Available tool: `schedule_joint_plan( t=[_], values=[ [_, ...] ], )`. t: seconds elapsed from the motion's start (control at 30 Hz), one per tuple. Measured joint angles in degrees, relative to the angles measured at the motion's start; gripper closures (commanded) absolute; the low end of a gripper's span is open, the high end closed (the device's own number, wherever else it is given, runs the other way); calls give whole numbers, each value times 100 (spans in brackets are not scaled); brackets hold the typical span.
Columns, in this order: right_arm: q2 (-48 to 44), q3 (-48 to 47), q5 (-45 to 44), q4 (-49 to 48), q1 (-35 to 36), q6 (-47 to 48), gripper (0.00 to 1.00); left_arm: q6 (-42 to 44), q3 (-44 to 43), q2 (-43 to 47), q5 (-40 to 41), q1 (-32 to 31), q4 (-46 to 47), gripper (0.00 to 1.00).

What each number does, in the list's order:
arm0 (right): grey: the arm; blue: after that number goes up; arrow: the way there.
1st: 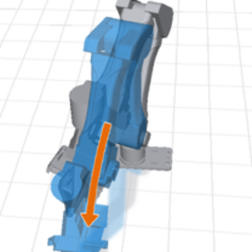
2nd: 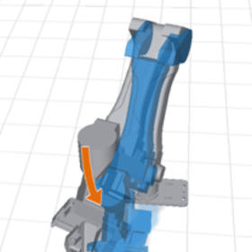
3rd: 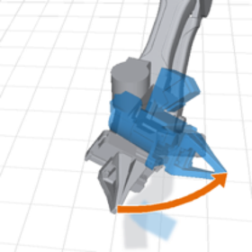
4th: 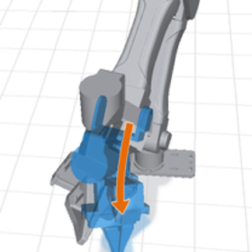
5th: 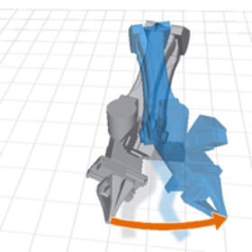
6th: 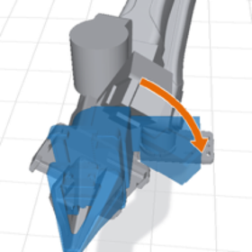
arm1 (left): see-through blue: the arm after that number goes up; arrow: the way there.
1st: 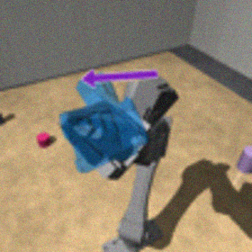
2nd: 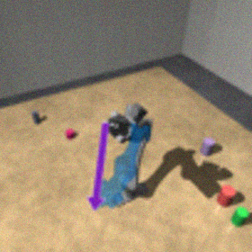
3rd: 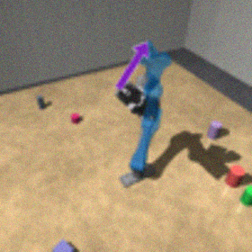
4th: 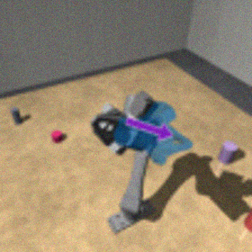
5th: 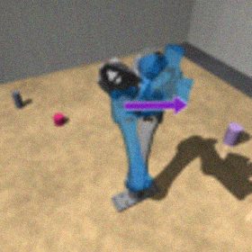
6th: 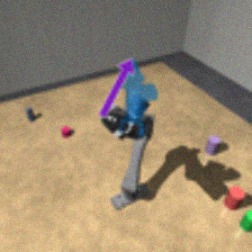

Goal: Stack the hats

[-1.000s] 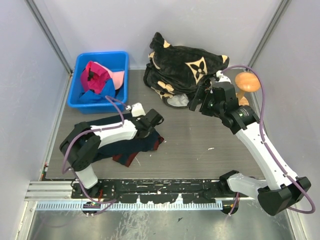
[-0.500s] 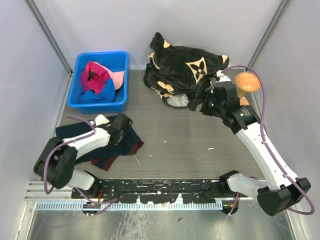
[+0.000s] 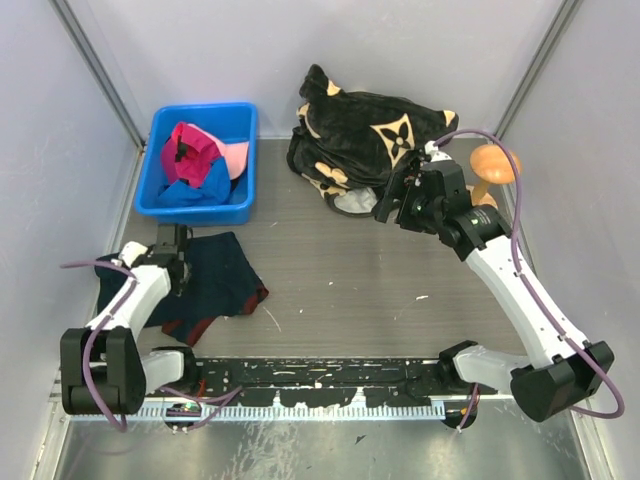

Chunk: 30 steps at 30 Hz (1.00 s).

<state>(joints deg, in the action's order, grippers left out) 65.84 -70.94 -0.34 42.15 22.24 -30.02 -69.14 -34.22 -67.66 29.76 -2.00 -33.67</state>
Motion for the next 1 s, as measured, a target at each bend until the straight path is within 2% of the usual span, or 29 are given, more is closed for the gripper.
schedule_joint_plan(
  t=[0.07, 0.2, 0.3, 0.5, 0.7, 0.8, 1.0],
  values=[
    [122, 0, -68, 31, -15, 24, 5, 343, -234, -9, -157, 157, -197, 100],
    [433, -9, -264, 103, -321, 98, 4, 957, -942, 103, -614, -15, -328, 89],
    [734, -76, -293, 118, -914, 92, 2, 1209, -1233, 520, -782, -529, -389, 75],
    [1224, -251, -474, 131, -1574, 81, 0, 1532, -1547, 1443, -929, -1759, -492, 58],
    [1482, -195, -455, 138, -2092, 127, 0, 2146, -1856, 1539, -1558, -2079, -472, 55],
    [1491, -295, -577, 238, -2269, 138, 0, 2492, -1939, 1556, -1880, -2155, -389, 48],
    [1716, -2015, -1110, 400, -2284, 234, 0, 3174, -2120, 1635, -2723, -2190, 168, 46]
  ],
)
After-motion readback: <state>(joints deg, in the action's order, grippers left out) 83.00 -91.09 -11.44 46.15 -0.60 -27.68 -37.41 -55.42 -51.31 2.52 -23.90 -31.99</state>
